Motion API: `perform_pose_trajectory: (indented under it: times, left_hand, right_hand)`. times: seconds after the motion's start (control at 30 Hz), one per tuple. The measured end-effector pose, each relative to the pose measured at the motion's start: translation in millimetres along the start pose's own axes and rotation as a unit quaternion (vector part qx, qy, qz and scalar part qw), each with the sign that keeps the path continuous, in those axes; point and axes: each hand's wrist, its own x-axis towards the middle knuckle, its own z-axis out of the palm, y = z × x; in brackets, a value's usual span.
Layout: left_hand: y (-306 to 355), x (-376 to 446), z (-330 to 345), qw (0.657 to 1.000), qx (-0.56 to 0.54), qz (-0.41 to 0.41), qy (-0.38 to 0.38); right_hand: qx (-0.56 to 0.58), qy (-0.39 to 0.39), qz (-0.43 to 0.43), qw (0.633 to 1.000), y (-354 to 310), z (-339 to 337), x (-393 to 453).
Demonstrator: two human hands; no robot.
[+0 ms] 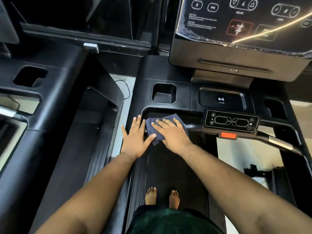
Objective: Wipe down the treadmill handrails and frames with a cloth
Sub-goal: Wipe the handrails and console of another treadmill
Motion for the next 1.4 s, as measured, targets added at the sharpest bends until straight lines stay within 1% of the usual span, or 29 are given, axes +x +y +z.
perform_pose_trajectory:
  times: [0.07, 0.17, 0.23, 0.27, 0.33, 0.37, 0.4, 0.47, 0.5, 0.57, 0.6, 0.63, 0.7, 0.73, 0.8, 0.83, 0.87, 0.9, 0.93, 0.97, 1.0, 1.07, 1.1, 1.17, 1.2, 1.27, 1.37, 1.4]
  left_hand:
    - [10.7, -0.1, -4.8, 0.999, -0.053, 0.001, 0.005]
    - [51.0, -1.8, -16.9, 0.98, -0.196, -0.019, 0.011]
    - [82.5, -7.4, -26.2, 0.956, -0.29, -0.034, 0.023]
    - [95.9, -9.9, -28.8, 0.935, -0.351, -0.038, 0.021]
    - [124.1, -13.9, -29.2, 0.897, -0.44, -0.038, 0.004]
    - [134.6, -15.2, -26.6, 0.884, -0.466, -0.045, -0.003]
    - [145.4, -16.9, -27.6, 0.872, -0.486, -0.055, -0.01]
    - [166.9, -16.0, -25.5, 0.861, -0.503, -0.074, -0.024]
    - [179.2, -14.2, -20.5, 0.86, -0.504, -0.076, -0.03]
    - [195.4, -13.8, -13.6, 0.864, -0.497, -0.068, -0.05]
    - [213.7, -13.4, -8.1, 0.861, -0.501, -0.067, -0.06]
    - [221.1, -14.0, -4.2, 0.849, -0.519, -0.076, -0.071]
    - [244.9, -14.3, 0.1, 0.827, -0.548, -0.08, -0.095]
    - [257.2, -14.2, 1.1, 0.819, -0.557, -0.079, -0.11]
    - [286.8, -13.9, 7.0, 0.802, -0.577, -0.075, -0.14]
    - [300.4, -13.5, 10.9, 0.798, -0.578, -0.076, -0.151]
    - [310.2, -12.8, 14.1, 0.799, -0.576, -0.078, -0.154]
    - [318.5, -10.8, 20.2, 0.809, -0.563, -0.081, -0.15]
    - [327.6, -6.8, 29.1, 0.827, -0.54, -0.081, -0.135]
    - [333.0, -2.7, 37.8, 0.85, -0.508, -0.075, -0.117]
    - [340.3, 1.2, 47.2, 0.872, -0.474, -0.061, -0.1]
    - [351.3, 9.0, 60.4, 0.917, -0.392, -0.02, -0.071]
    - [360.6, 13.2, 65.5, 0.938, -0.34, 0.008, -0.061]
    - [378.3, 22.5, 69.8, 0.971, -0.226, 0.059, -0.042]
    - [387.2, 28.9, 69.8, 0.981, -0.172, 0.08, -0.028]
    - [405.4, 45.3, 70.2, 0.99, -0.073, 0.124, 0.0]
    - [424.4, 71.9, 70.6, 0.985, 0.045, 0.163, 0.019]
    - [426.2, 77.9, 69.9, 0.982, 0.073, 0.171, 0.019]
  right_hand:
    - [0.023, -0.016, -0.01, 1.0, 3.1, -9.6, -7.9]
    - [0.033, 0.05, -0.001, 0.998, 12.2, -15.9, -38.9]
    - [0.015, 0.116, 0.007, 0.993, 21.4, -12.7, -62.2]
    - [0.003, 0.143, 0.009, 0.99, 26.0, -10.4, -71.9]
    - [-0.007, 0.173, 0.016, 0.985, 40.2, -7.2, -94.4]
    - [0.001, 0.175, 0.02, 0.984, 47.9, -6.2, -104.9]
    - [0.02, 0.178, 0.025, 0.984, 55.7, -4.7, -114.4]
    - [0.11, 0.193, 0.056, 0.973, 74.5, -1.9, -137.2]
    - [0.173, 0.211, 0.086, 0.958, 86.2, -1.2, -150.5]
    - [0.302, 0.238, 0.166, 0.908, 100.7, 2.1, -166.4]
    - [0.371, 0.238, 0.212, 0.872, 113.9, 2.3, -178.8]
    - [0.441, 0.223, 0.248, 0.833, 117.7, 2.4, -183.9]
    - [0.566, 0.188, 0.28, 0.752, 130.0, 1.5, -196.2]
    - [0.604, 0.183, 0.286, 0.721, 137.2, 2.9, -201.7]
    - [0.636, 0.183, 0.291, 0.691, 153.6, 4.4, -218.5]
    - [0.648, 0.187, 0.291, 0.679, 160.7, 5.4, -227.0]
    - [0.663, 0.197, 0.29, 0.662, 166.1, 4.6, -233.2]
    - [0.668, 0.218, 0.295, 0.648, 171.5, 3.1, -239.1]
    - [0.66, 0.249, 0.306, 0.64, 181.0, 2.5, -246.5]
    - [0.64, 0.277, 0.324, 0.639, 190.1, 1.7, -253.0]
    - [0.609, 0.299, 0.346, 0.648, 201.1, 2.7, -257.7]
    - [0.529, 0.332, 0.384, 0.68, 216.7, 3.7, -262.2]
    - [0.492, 0.348, 0.407, 0.686, 225.4, 4.8, -265.4]
    - [0.463, 0.366, 0.43, 0.683, 240.8, 4.3, -269.3]
    - [0.461, 0.368, 0.431, 0.683, 249.4, 0.8, -270.7]
    - [0.446, 0.376, 0.435, 0.685, 267.8, -5.9, -271.1]
    - [0.441, 0.388, 0.441, 0.679, 291.2, -17.5, -261.9]
    - [0.414, 0.392, 0.448, 0.688, 292.9, -20.1, -257.5]
